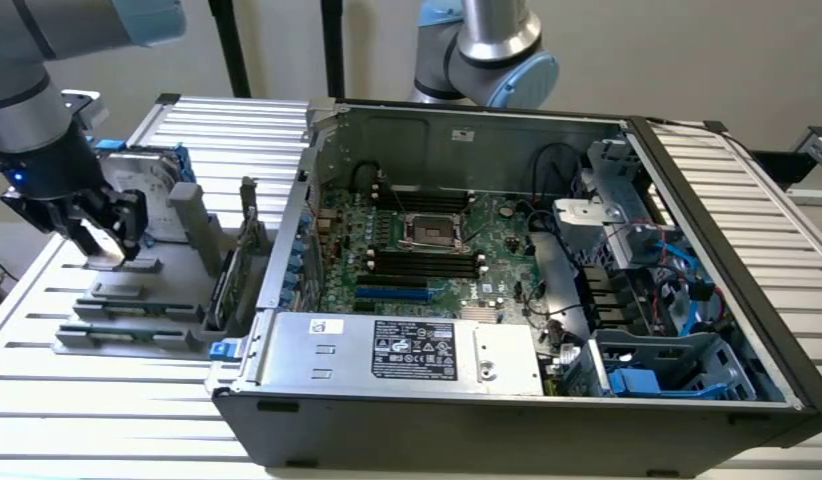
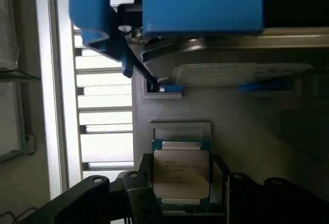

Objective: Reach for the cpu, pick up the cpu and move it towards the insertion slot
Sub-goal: 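Pick up the cpu and move it towards the insertion slot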

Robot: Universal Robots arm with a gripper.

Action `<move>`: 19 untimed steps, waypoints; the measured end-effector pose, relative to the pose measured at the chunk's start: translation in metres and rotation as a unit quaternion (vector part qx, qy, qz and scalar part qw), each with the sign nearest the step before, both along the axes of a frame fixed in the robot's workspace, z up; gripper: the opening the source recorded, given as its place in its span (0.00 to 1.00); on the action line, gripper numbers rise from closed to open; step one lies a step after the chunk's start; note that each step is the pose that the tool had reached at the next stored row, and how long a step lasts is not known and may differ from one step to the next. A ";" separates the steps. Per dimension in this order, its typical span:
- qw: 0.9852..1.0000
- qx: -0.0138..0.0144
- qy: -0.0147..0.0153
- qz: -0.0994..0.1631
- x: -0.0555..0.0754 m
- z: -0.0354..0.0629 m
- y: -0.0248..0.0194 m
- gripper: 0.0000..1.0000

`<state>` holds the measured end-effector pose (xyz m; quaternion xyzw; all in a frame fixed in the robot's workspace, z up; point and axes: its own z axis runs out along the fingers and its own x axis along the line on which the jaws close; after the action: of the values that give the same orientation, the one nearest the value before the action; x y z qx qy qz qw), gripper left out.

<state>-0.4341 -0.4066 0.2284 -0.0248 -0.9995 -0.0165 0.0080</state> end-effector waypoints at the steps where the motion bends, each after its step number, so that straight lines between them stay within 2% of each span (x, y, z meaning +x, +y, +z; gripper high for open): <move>1: 1.000 0.000 0.000 0.000 0.000 0.0046 0.0000 0.55; 15: 1.000 0.001 0.000 0.006 0.018 0.0680 -0.0002 0.55; 17: 1.000 0.002 0.000 0.008 0.021 0.0770 -0.0004 0.55; 19: 1.000 0.004 0.000 0.010 0.025 0.0864 -0.0008 0.55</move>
<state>-0.4087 -0.4074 0.3148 -0.0149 -0.9997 -0.0202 0.0082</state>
